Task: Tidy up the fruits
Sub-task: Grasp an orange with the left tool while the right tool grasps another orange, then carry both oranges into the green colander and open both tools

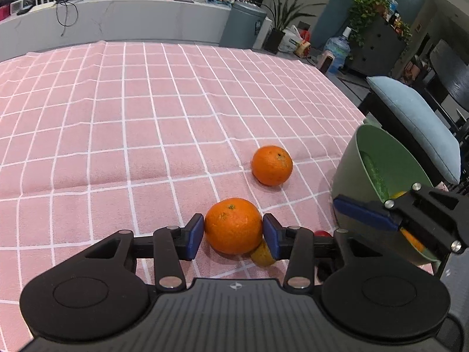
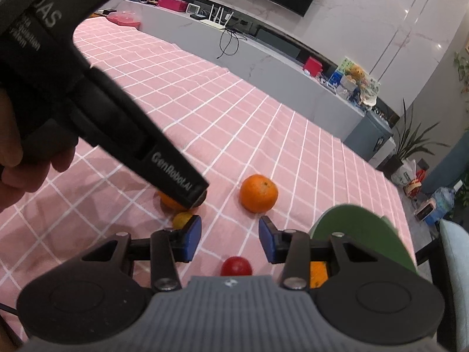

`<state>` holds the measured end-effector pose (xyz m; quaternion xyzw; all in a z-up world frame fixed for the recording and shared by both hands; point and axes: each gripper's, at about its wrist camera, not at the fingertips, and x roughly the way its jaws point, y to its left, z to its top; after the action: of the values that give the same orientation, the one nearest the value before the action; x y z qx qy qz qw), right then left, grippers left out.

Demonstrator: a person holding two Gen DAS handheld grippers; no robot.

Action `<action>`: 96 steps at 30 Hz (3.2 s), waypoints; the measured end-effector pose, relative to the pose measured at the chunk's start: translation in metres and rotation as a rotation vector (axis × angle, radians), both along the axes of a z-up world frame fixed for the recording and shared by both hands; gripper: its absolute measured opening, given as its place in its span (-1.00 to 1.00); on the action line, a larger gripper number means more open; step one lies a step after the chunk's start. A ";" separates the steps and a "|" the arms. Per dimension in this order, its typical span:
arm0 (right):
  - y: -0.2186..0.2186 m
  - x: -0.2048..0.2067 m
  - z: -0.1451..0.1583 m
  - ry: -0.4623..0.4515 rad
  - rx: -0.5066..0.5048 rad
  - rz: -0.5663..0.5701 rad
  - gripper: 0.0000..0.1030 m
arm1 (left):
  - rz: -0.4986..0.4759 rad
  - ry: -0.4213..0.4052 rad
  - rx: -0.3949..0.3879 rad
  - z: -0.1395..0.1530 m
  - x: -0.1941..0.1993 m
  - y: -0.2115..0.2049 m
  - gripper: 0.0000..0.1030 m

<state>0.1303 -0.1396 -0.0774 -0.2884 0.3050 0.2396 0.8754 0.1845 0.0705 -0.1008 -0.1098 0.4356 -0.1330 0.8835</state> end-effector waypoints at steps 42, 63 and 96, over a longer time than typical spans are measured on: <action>0.026 0.061 0.002 0.047 -0.030 -0.149 -0.28 | 0.120 -0.124 -0.039 0.021 -0.016 0.034 -0.06; -0.079 -0.017 0.086 0.005 0.245 -0.252 -0.27 | -0.012 -0.168 -0.085 0.084 -0.049 -0.035 -0.05; -0.161 0.037 0.040 0.061 0.198 -0.334 -0.27 | -0.160 -0.048 0.125 0.058 0.018 -0.158 -0.06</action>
<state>0.1678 -0.3006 -0.0375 -0.1390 0.3500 0.1284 0.9174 0.2020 -0.0876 -0.0433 -0.0161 0.4292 -0.1781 0.8853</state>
